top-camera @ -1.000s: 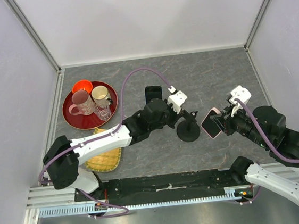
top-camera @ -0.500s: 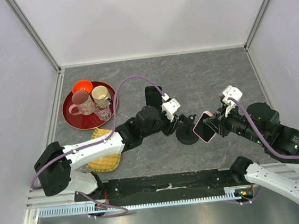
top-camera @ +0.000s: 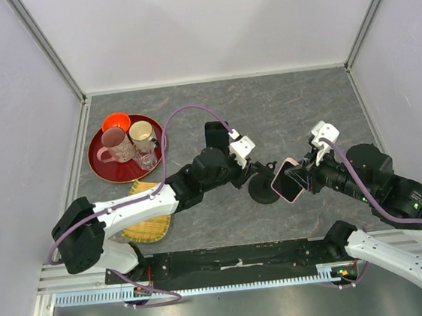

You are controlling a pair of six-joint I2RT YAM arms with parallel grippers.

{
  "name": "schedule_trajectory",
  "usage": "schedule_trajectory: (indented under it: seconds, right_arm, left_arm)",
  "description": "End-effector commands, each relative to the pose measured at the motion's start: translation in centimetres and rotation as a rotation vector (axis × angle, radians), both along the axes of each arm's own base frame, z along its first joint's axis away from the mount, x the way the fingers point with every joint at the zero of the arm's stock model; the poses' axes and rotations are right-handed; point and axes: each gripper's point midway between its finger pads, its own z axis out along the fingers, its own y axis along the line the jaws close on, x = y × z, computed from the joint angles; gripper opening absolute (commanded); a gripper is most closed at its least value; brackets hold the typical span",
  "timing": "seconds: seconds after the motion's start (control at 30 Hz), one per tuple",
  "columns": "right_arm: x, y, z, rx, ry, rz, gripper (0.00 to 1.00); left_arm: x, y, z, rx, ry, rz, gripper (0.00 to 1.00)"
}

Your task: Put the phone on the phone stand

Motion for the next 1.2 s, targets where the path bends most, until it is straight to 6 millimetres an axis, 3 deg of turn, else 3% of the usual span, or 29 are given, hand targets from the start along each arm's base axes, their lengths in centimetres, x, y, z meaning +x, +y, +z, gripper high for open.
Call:
schedule_trajectory:
  seconds: [0.0,0.1,0.3,0.4,0.53,0.6,0.83,0.9,1.03,1.17]
  right_arm:
    - [0.0,0.5,4.2,0.091,-0.108,0.030,0.00]
    - [0.1,0.8,4.2,0.086,-0.113,0.039,0.00]
    - [0.8,1.6,3.5,0.050,-0.122,0.067,0.00]
    - [1.0,2.3,3.5,0.034,-0.156,0.110,0.00]
    - [-0.1,5.2,4.1,0.079,-0.238,0.299,0.00]
    - [-0.6,6.8,3.2,0.091,-0.230,0.397,0.00]
    - [0.5,11.2,1.3,0.108,-0.298,0.582,0.00]
    - [1.2,11.8,1.4,0.112,-0.310,0.589,0.00]
    - [3.3,12.4,-1.6,0.081,-0.280,0.603,0.00]
    - [4.8,12.0,-0.8,0.130,-0.366,0.591,0.00]
  left_arm:
    - [0.6,-1.3,2.4,-0.067,-0.023,-0.014,0.26]
    - [0.4,-1.4,2.2,-0.066,-0.021,-0.031,0.24]
    - [0.3,-1.4,1.9,-0.057,-0.027,-0.053,0.03]
    - [-0.1,-1.5,1.8,-0.038,-0.021,-0.090,0.02]
    - [-0.7,-1.2,1.9,-0.024,-0.034,-0.164,0.02]
    - [-0.9,-1.0,2.0,-0.026,-0.023,-0.192,0.02]
    - [-0.8,-0.7,2.6,-0.057,-0.009,-0.258,0.02]
    - [-0.9,-0.8,2.6,-0.054,-0.008,-0.277,0.02]
    - [-1.2,-0.7,2.8,-0.058,-0.013,-0.319,0.02]
    - [-1.6,-0.5,2.7,-0.055,-0.012,-0.361,0.02]
